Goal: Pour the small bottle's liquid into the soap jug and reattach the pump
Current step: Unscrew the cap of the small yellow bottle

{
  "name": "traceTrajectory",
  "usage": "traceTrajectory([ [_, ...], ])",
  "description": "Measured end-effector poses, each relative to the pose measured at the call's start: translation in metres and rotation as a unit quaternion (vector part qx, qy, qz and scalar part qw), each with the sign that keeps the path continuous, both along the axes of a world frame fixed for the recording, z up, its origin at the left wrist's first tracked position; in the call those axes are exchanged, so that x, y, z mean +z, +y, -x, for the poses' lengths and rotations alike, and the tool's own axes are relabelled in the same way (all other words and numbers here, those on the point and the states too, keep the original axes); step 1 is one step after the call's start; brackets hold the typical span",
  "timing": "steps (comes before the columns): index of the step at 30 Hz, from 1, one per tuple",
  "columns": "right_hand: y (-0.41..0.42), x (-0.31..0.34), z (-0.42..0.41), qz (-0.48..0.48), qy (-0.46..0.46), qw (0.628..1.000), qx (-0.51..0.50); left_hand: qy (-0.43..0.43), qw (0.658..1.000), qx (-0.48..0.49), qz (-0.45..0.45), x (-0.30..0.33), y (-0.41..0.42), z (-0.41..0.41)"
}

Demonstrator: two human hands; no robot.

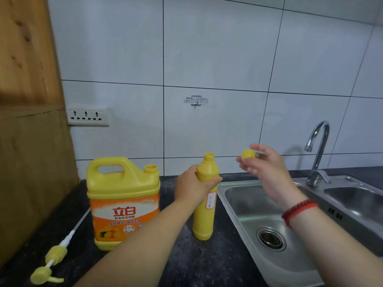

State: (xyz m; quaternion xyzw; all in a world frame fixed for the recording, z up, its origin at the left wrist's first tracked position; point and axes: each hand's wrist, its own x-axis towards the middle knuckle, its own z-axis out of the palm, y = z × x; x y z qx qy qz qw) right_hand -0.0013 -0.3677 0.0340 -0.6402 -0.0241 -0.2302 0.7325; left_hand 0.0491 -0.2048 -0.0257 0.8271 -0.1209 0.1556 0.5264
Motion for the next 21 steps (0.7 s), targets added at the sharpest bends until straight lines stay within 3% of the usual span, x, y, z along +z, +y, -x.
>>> traceTrajectory([
  [3, -0.011, -0.050, 0.007, 0.073, 0.060, 0.995, -0.040, 0.002, 1.000, -0.003, 0.004, 0.000, 0.000, 0.000],
  [10, -0.003, -0.121, 0.025, 0.170, 0.137, 0.976, -0.016, 0.022, 1.000, 0.020, 0.007, -0.003, -0.002, -0.001],
  [16, 0.007, -0.143, 0.032, 0.409, 0.156, 0.899, -0.017, 0.039, 0.999, 0.024, 0.003, -0.004, -0.003, -0.001],
  [21, 0.006, -0.157, 0.034, 0.469, 0.174, 0.866, -0.014, 0.042, 0.999, 0.027, -0.003, -0.003, -0.003, -0.001],
])
